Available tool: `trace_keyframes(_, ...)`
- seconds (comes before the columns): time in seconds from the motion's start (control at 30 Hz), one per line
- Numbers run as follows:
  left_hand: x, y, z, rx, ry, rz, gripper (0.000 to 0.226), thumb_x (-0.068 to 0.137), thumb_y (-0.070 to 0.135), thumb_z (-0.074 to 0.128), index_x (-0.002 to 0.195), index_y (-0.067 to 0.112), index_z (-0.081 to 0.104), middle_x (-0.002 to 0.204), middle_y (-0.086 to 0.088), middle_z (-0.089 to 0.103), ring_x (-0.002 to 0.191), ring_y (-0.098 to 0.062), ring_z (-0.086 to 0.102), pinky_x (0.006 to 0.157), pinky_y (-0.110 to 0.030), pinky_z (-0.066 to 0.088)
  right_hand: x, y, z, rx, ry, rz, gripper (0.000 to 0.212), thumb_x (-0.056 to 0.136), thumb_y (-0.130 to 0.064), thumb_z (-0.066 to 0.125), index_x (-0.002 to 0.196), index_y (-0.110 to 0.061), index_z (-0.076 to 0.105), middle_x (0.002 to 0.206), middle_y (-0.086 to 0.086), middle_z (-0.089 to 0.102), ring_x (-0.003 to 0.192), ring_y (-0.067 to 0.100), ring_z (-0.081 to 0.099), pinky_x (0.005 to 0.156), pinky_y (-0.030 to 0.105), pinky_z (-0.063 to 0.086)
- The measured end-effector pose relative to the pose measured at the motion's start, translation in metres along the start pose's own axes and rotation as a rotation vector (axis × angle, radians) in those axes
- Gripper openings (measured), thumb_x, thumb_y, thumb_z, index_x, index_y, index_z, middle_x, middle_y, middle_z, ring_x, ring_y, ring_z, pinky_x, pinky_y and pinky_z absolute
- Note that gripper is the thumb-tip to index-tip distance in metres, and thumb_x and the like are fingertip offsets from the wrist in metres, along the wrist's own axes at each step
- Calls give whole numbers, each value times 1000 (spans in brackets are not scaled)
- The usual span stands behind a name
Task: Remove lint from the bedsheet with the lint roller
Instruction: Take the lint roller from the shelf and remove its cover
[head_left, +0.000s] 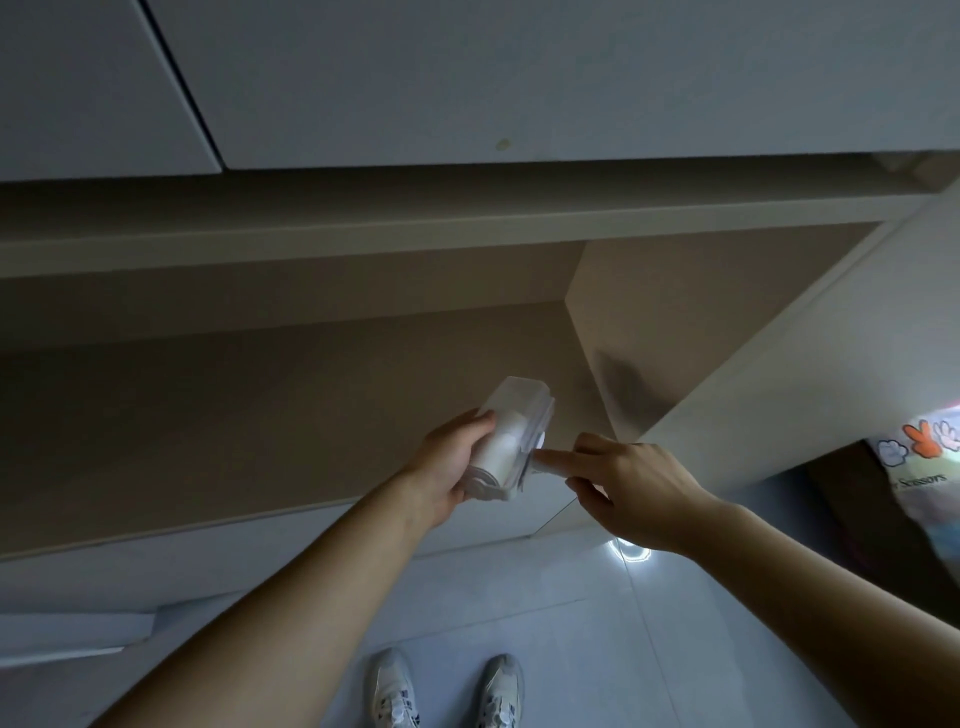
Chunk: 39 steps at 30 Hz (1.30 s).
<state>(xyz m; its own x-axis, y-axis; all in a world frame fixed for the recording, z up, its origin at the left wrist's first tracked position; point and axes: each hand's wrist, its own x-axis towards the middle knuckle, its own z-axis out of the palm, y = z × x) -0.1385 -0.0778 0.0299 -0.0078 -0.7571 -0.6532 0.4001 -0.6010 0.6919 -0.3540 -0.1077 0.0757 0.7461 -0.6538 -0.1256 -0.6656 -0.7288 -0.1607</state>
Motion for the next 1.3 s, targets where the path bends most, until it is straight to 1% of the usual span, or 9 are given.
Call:
trace_keyframes(0.2,9,1,0,-18,-42,-87,22,98,28,64,117,19,70,88,-1,75,77,-16,69,65,-29,56,-5,7,-2,11,-49,-12,44,100,-29,44,139,-49,41,91,-16,51,56,5,39,56,16,37)
trace_keyframes(0.33,20,0,2,-10,-57,-72,23,97,29,66,116,17,70,92,-4,72,82,-19,67,72,-32,56,-5,13,-2,15,-67,4,44,101,-32,39,141,-50,36,94,-14,52,61,9,46,59,19,41)
trace_keyframes(0.57,38,2,9,47,-16,23,30,94,31,70,120,15,67,104,-9,76,87,-21,74,71,-34,58,-7,18,0,4,-28,5,43,99,-31,42,138,-49,41,88,-14,53,54,9,39,52,12,20)
trace_keyframes(0.8,50,1,18,67,-61,-35,33,93,29,71,118,8,68,94,-8,76,80,-20,73,67,-32,58,-17,22,1,21,-28,22,42,99,-28,45,136,-47,46,85,-13,53,54,8,38,54,9,15)
trace_keyframes(0.93,58,0,18,50,-62,-74,40,88,29,76,118,3,68,96,-12,75,84,-24,72,67,-34,59,-21,22,2,47,-12,36,43,98,-27,47,136,-47,46,86,-15,53,57,7,38,54,16,27)
trace_keyframes(1.03,66,1,18,8,-23,-87,45,87,30,77,118,0,65,104,-20,75,88,-30,73,77,-41,61,-21,19,3,61,-28,3,45,98,-28,44,137,-48,43,89,-15,53,59,7,41,52,19,33)
trace_keyframes(1.13,76,9,11,-63,38,-97,38,89,31,75,112,3,64,86,-13,72,66,-22,71,61,-32,59,-24,16,6,80,-61,-4,45,99,-30,38,140,-50,37,92,-15,52,64,10,51,53,23,43)
trace_keyframes(1.2,86,12,0,13,135,-57,45,87,37,77,118,9,60,98,-12,68,76,-20,72,57,-29,57,-29,18,9,72,-62,20,44,100,-33,34,140,-51,36,92,-16,51,65,11,52,54,22,44)
trace_keyframes(1.3,99,14,-14,69,275,54,48,83,41,81,110,18,50,113,-10,63,99,-26,70,71,-34,60,-37,23,14,63,-61,62,42,100,-32,37,139,-50,38,91,-16,52,62,11,49,53,19,38)
